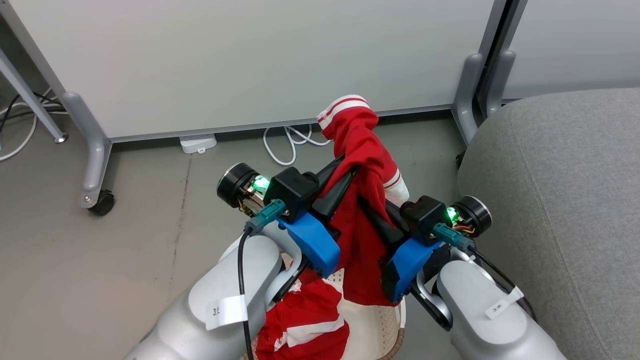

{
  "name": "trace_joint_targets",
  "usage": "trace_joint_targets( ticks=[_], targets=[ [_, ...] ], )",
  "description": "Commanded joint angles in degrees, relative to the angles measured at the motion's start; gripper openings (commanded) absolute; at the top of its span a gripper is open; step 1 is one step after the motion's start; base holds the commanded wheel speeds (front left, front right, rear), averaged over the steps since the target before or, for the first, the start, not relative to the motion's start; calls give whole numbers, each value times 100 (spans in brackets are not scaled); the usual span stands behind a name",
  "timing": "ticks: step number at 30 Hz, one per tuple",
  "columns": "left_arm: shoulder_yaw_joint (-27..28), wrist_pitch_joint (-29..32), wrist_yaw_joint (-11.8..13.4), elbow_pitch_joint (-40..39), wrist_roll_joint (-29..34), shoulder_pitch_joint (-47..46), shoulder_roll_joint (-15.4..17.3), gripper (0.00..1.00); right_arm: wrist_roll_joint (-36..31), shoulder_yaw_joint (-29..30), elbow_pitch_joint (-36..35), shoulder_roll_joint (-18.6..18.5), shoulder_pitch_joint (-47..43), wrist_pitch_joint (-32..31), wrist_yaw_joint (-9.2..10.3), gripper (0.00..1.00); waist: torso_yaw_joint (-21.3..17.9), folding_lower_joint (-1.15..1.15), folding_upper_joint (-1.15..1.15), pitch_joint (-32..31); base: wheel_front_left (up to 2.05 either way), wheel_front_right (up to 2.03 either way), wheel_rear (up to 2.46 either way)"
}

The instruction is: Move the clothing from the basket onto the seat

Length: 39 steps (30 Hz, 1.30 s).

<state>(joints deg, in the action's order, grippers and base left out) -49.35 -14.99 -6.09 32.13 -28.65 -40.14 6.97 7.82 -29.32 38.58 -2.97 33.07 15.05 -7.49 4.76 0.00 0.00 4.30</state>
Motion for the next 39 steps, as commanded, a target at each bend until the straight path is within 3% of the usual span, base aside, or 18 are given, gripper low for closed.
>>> trace_joint_targets(
  ticks=[1, 2, 3, 24, 39],
  targets=[
    [37, -29, -9, 23, 30, 37, -2, 0, 35, -9, -33, 14, -42, 20, -1, 0, 2, 0, 0, -6, 0, 0, 0],
    [46, -29, -9, 30, 28, 43, -8, 64, 36, -7, -36, 14, -46, 20, -1, 0, 2, 0, 0, -8, 0, 0, 0],
    [57, -29, 10, 28, 47, 40, -13, 100, 35, -8, -38, 14, -49, 20, -1, 0, 2, 0, 0, -9, 0, 0, 0],
    [220, -29, 84, -97, 247, 150, 73, 100, 226, 351, -261, 11, -131, 20, -1, 0, -127, 0, 0, 67, 0, 0, 0],
    [463, -24, 179, -728, 605, 485, 314, 100, -70, 1429, -1138, -80, -401, 21, -1, 0, -1002, 0, 0, 392, 0, 0, 0]
  ],
)
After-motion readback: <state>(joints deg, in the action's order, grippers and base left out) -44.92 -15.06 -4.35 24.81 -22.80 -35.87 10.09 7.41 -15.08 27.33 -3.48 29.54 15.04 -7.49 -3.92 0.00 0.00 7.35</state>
